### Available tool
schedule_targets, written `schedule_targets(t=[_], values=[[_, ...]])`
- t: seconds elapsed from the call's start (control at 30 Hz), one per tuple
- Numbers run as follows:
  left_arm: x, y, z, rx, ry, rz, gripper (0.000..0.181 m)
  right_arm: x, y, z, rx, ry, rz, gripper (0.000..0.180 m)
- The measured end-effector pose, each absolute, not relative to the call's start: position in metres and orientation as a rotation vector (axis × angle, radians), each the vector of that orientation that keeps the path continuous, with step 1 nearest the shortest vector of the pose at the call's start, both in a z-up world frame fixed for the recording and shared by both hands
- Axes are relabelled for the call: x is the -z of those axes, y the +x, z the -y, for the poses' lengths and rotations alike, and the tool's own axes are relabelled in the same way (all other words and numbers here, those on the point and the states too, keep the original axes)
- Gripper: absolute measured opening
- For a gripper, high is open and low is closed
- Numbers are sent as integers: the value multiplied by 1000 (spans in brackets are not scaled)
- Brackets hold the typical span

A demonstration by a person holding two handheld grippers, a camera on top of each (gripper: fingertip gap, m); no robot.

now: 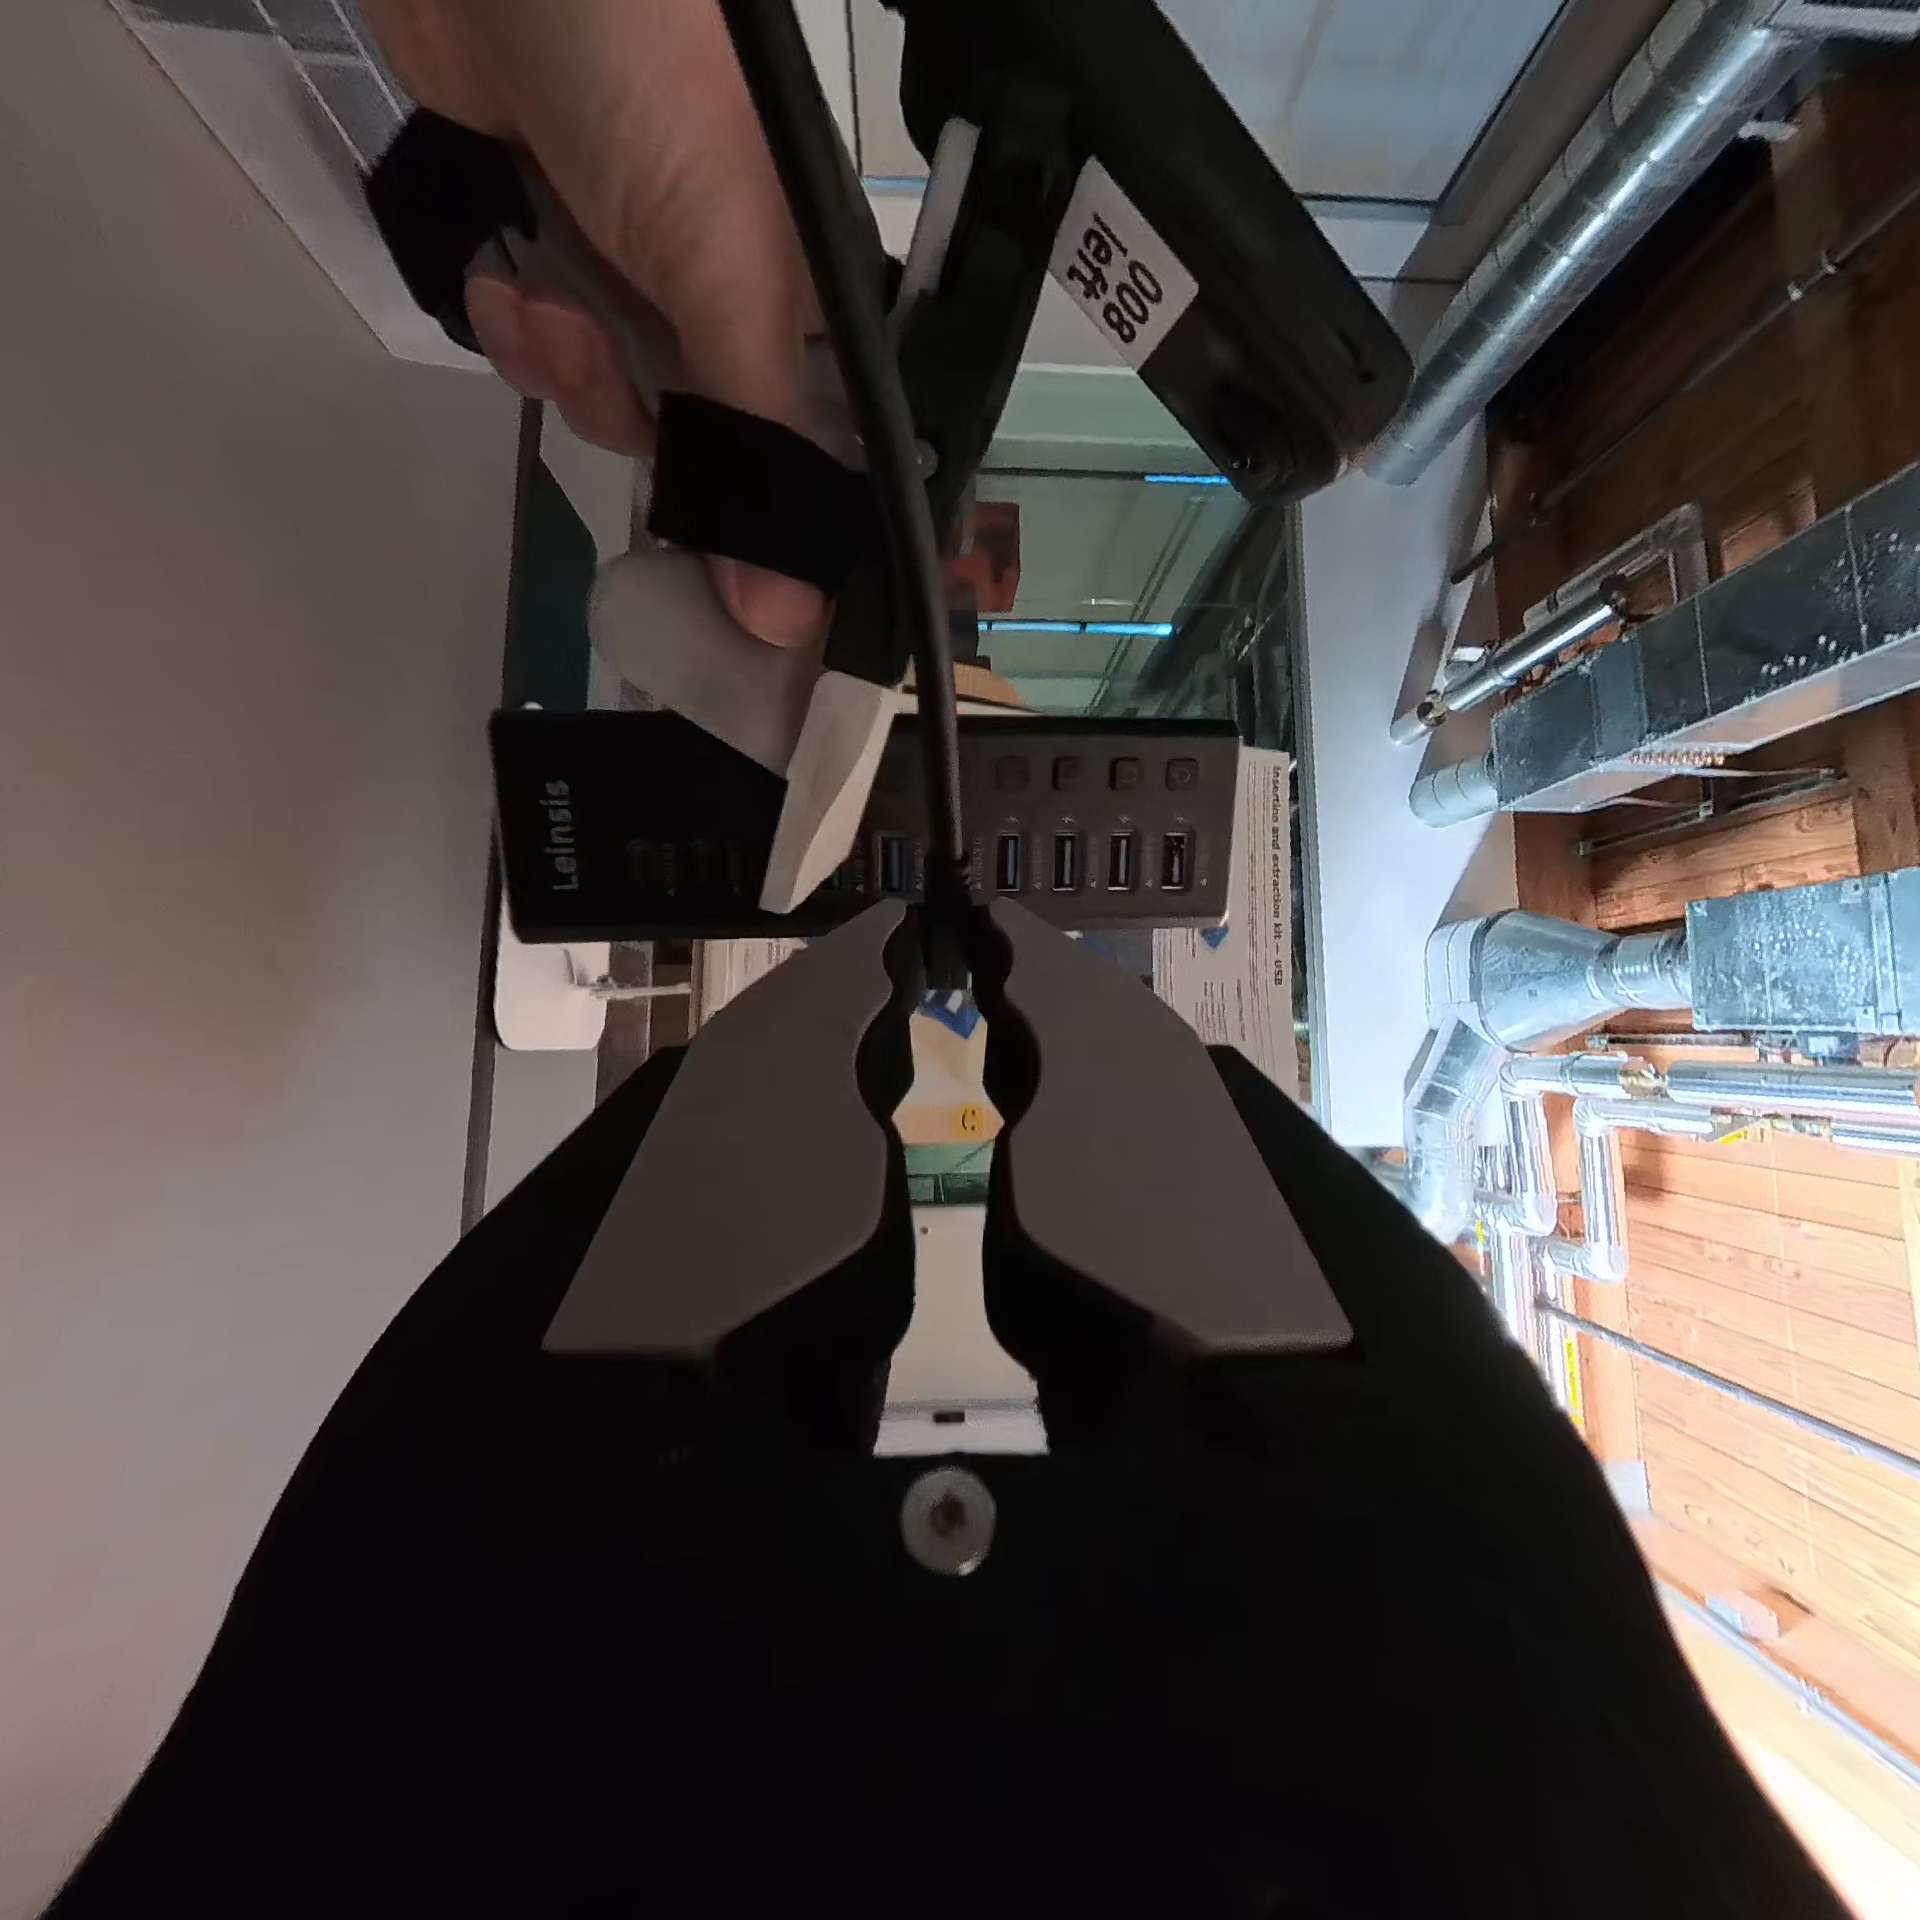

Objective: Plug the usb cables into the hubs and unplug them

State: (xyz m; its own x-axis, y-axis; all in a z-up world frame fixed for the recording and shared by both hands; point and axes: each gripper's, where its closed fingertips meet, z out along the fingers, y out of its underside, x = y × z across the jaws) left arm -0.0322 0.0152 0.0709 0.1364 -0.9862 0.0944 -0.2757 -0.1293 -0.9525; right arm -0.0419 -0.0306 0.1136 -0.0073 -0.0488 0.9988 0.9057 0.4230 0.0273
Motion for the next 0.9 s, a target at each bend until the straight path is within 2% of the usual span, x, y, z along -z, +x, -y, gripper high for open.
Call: schedule_targets(t=[0.9], values=[[-75, -22, -10, 934, -1562, -1177, 27, -118, -31, 8, 1017, -1000, 1214, 9]])
